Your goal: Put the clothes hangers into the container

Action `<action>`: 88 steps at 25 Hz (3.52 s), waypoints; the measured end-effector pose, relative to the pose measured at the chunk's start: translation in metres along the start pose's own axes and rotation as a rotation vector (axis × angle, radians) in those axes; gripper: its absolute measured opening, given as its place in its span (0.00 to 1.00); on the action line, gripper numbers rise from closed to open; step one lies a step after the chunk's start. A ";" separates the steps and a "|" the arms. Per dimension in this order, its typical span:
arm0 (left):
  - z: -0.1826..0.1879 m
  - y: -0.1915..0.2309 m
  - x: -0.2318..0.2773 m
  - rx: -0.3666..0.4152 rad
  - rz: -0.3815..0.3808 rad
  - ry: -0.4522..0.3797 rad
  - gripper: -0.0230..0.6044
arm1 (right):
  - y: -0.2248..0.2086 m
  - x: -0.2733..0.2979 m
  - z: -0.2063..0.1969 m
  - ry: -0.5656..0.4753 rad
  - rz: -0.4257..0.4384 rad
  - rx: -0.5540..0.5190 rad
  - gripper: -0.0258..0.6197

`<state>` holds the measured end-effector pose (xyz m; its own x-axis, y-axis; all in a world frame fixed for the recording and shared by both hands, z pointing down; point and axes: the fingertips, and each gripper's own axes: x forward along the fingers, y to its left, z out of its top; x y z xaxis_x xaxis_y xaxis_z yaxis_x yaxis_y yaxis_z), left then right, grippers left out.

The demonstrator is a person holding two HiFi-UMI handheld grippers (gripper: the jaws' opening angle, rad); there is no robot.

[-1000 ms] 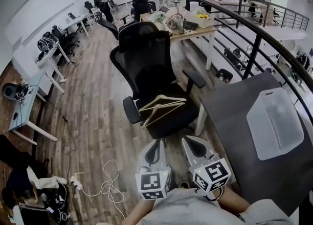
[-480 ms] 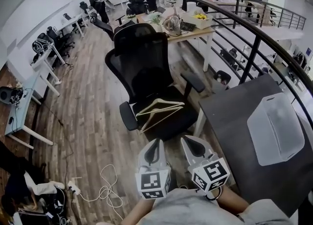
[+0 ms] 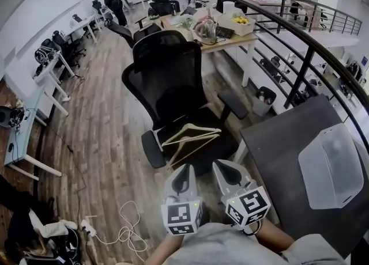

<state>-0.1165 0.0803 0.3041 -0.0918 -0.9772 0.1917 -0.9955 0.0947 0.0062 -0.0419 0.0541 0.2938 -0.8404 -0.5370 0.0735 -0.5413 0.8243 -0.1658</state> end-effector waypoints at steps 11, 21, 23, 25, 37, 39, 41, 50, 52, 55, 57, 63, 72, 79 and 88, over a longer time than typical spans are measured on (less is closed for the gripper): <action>0.017 0.044 0.068 -0.009 -0.034 0.025 0.05 | -0.022 0.078 0.016 0.022 -0.021 0.001 0.04; 0.021 0.093 0.103 -0.030 -0.041 0.032 0.05 | -0.023 0.133 0.017 0.050 -0.041 -0.008 0.04; 0.022 0.105 0.108 -0.034 -0.045 0.029 0.05 | -0.021 0.145 0.017 0.056 -0.045 -0.011 0.04; 0.023 0.115 0.111 -0.038 -0.050 0.028 0.05 | -0.020 0.156 0.016 0.059 -0.053 -0.009 0.04; 0.007 0.162 0.130 -0.075 -0.051 0.036 0.05 | -0.030 0.185 0.012 0.068 -0.129 -0.034 0.04; 0.001 0.165 0.130 -0.079 -0.048 0.050 0.05 | -0.032 0.186 0.007 0.081 -0.141 -0.029 0.04; -0.003 0.168 0.131 -0.084 -0.046 0.061 0.05 | -0.034 0.186 0.004 0.089 -0.149 -0.027 0.04; 0.002 0.169 0.149 -0.068 -0.039 0.051 0.05 | -0.058 0.200 0.017 0.061 -0.154 -0.044 0.04; 0.003 0.171 0.157 -0.051 -0.038 0.053 0.05 | -0.067 0.207 0.019 0.053 -0.148 -0.041 0.04; -0.008 0.169 0.165 -0.053 -0.043 0.099 0.05 | -0.082 0.209 0.008 0.085 -0.163 -0.001 0.04; -0.010 0.171 0.176 -0.049 -0.046 0.113 0.05 | -0.094 0.214 0.004 0.093 -0.177 0.020 0.04; -0.030 0.178 0.215 -0.051 -0.054 0.167 0.05 | -0.120 0.239 -0.013 0.134 -0.178 0.016 0.04; -0.064 0.175 0.283 -0.036 -0.096 0.288 0.05 | -0.164 0.279 -0.043 0.218 -0.172 0.040 0.04; -0.098 0.178 0.336 0.051 -0.112 0.375 0.06 | -0.195 0.308 -0.082 0.288 -0.167 0.101 0.04; -0.211 0.203 0.406 0.131 -0.100 0.624 0.25 | -0.224 0.351 -0.137 0.374 -0.131 0.166 0.04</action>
<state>-0.3506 -0.2571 0.5905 -0.0063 -0.6816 0.7317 -0.9969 -0.0536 -0.0584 -0.2198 -0.2945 0.4913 -0.7334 -0.5084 0.4512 -0.6583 0.6968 -0.2849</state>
